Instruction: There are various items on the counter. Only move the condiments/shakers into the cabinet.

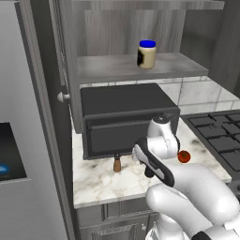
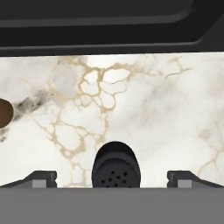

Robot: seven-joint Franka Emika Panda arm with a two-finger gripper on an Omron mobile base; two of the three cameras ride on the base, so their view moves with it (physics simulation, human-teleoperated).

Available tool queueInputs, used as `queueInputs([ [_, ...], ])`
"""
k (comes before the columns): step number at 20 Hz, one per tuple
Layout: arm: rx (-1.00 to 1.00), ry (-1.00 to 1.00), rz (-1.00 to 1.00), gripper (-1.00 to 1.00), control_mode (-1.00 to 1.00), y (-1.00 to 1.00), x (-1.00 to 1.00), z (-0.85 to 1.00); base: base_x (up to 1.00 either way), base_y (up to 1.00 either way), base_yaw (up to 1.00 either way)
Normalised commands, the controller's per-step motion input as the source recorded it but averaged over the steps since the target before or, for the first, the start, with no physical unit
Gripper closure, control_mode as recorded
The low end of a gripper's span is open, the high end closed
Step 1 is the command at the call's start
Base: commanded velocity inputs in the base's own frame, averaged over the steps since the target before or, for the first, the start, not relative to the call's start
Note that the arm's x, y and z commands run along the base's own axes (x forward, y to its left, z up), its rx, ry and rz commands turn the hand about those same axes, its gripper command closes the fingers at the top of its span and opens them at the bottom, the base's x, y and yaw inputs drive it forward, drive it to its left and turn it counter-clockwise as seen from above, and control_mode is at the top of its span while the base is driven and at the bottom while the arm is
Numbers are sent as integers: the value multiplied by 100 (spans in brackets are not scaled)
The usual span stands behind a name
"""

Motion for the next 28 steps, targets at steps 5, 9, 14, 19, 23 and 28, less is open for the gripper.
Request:
queueInputs([
  [5,0,16,0,-100,-100,0,0,-34,0,0,0],
  [9,0,11,0,100,-100,0,0,-28,0,0,0],
  [14,0,2,0,100,-100,0,-1,-1,0,0,0],
  [19,0,-16,0,100,-100,0,-45,72,0,0,0],
  [23,0,-24,0,100,-100,0,-60,100,0,0,0],
  [28,0,-24,0,100,-100,1,-63,100,0,0,0],
])
